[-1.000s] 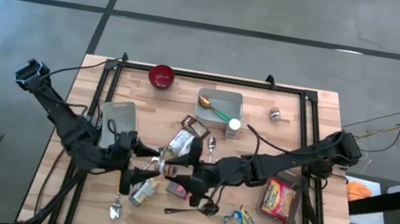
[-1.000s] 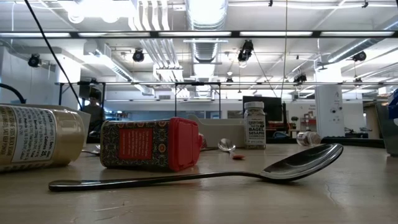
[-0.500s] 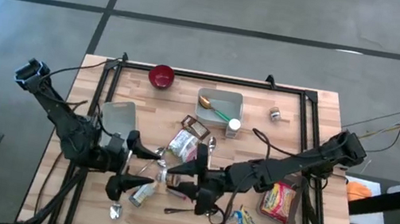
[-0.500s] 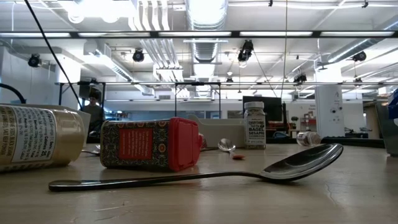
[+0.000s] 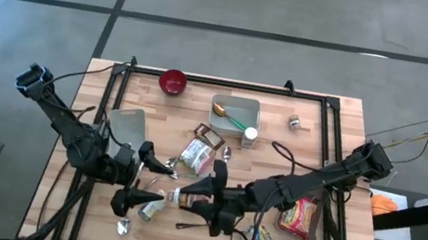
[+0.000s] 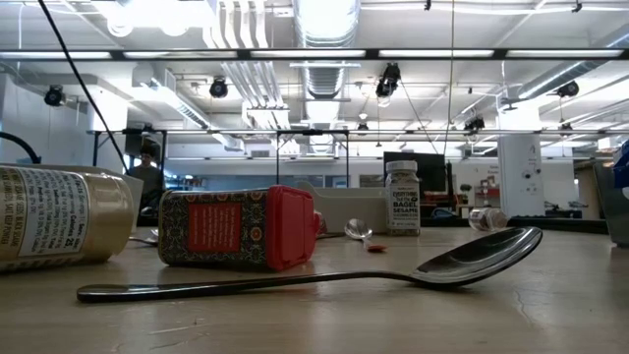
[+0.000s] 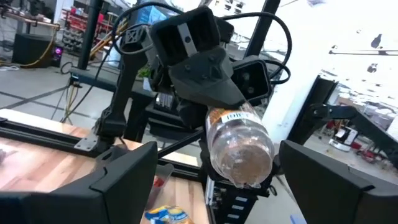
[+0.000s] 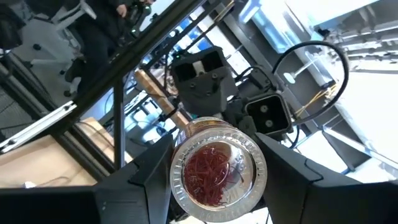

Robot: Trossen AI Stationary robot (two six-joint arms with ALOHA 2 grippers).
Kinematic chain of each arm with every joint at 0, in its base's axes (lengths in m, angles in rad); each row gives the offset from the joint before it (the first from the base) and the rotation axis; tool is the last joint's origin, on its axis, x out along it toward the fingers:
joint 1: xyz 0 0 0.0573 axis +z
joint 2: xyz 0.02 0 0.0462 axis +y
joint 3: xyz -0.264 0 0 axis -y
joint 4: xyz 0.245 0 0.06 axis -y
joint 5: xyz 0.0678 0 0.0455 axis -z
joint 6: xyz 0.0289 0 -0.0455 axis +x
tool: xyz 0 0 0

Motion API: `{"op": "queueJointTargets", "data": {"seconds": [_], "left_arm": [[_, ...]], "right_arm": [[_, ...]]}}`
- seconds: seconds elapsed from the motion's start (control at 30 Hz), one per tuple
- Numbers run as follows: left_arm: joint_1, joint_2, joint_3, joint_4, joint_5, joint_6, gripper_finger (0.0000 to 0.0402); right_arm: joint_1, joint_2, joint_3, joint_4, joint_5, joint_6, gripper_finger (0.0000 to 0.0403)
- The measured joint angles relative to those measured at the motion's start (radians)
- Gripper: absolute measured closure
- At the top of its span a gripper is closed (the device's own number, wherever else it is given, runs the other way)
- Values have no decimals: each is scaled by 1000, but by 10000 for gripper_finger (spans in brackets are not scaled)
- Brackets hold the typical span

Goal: Pick & Place Food Item
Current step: Put the left brown seasoning bottle into the left gray bin

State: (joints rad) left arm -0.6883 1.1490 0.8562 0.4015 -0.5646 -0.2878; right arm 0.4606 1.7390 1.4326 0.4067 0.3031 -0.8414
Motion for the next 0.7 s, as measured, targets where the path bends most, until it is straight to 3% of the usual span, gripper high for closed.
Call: {"op": "queueJointTargets", "data": {"seconds": [0.7], "left_arm": [[65, 54, 2, 103, 133, 4, 60]], "right_arm": [[-12, 1, 0, 24, -32, -8, 218]]}}
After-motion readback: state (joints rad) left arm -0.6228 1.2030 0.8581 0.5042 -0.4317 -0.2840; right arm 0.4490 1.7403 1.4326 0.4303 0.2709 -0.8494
